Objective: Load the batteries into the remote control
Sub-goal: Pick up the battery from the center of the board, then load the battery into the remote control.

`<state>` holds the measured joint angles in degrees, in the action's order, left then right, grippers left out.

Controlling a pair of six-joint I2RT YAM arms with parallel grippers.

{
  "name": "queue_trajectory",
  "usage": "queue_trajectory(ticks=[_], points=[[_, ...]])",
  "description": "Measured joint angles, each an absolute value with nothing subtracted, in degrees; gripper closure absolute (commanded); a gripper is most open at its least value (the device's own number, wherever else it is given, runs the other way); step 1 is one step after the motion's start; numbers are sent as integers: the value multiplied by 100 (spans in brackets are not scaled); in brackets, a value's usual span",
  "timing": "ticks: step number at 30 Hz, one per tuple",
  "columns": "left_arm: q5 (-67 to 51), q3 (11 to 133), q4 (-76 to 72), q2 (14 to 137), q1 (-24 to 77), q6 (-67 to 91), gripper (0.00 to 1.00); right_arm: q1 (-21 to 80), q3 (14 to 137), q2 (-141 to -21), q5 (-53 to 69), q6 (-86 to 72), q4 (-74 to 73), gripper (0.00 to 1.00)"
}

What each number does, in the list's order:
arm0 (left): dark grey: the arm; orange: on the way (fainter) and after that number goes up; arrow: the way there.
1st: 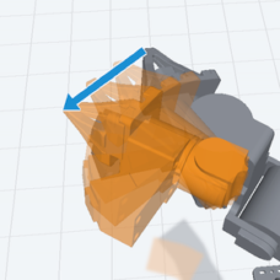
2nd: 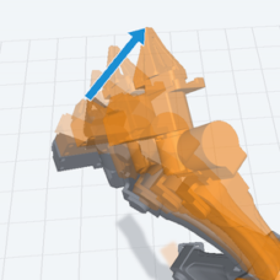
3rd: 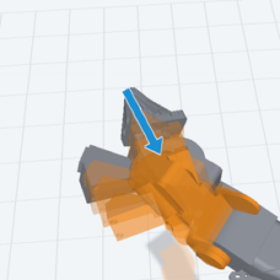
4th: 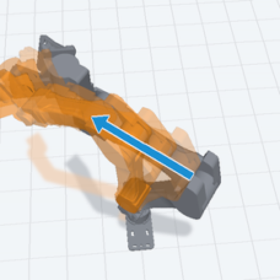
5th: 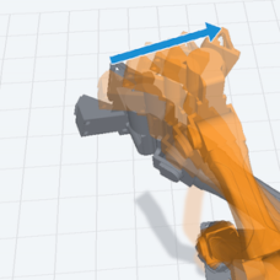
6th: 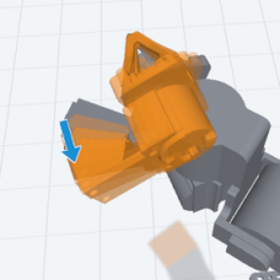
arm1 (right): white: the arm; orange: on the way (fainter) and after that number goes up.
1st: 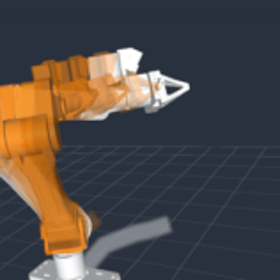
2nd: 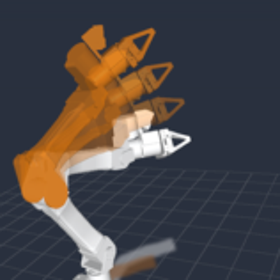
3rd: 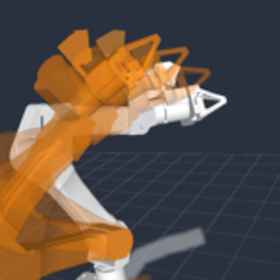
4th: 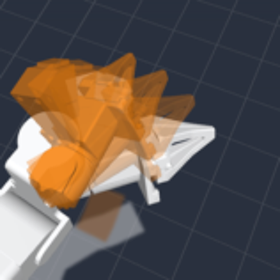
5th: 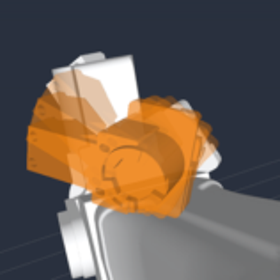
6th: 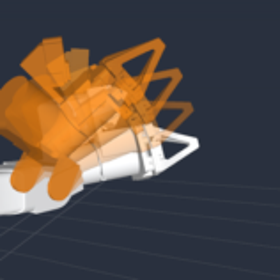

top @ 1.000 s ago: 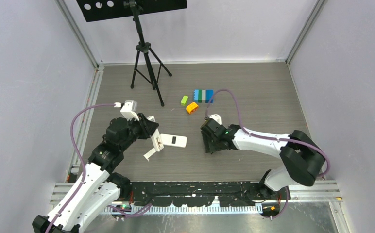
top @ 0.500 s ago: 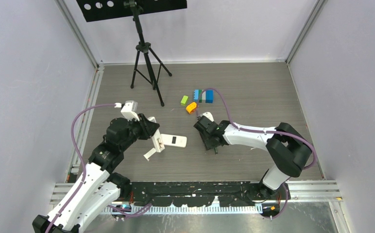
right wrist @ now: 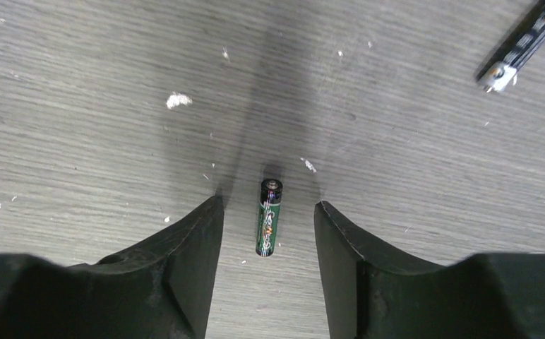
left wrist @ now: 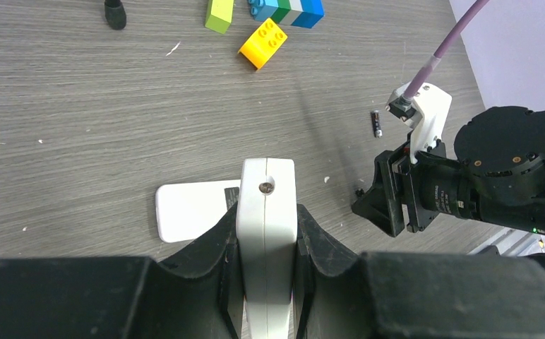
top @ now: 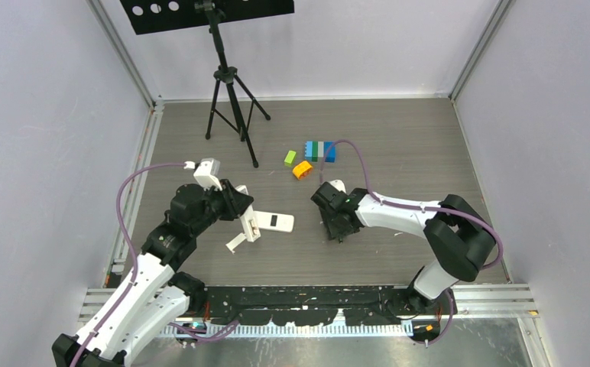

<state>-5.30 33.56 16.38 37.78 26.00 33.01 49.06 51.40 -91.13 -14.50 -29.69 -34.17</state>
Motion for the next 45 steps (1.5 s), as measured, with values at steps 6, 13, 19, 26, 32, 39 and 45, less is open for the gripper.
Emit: queue_trajectory(ticks=[6, 13, 19, 26, 32, 39, 45], points=[[-766, 3295, 1568, 3789, 2600, 3304, 100, 4698, 5022, -9048, -1072, -3033, -3275, 75], [-1411, 2895, 987, 3857, 2600, 3365, 100, 4412, 4762, -8871, -722, -3055, -2862, 93], [-1931, 2609, -82, 4128, 2600, 3603, 100, 4377, 4619, -8720, -788, -2989, -2456, 98], [-2263, 2587, -1450, 4976, 2600, 4117, 100, 4381, 4414, -6956, -729, -2928, -1653, 99], [-2626, 2720, -2488, 5736, 2600, 4628, 100, 4488, 4458, -6005, -235, -2991, -489, 99], [-3227, 3140, -3693, 6652, 2600, 5518, 100, 4753, 4458, -5885, 325, -3000, 239, 98], [-3562, 3203, -4486, 7022, 2600, 6204, 100, 5035, 4458, -5885, 421, -2853, 460, 97]])
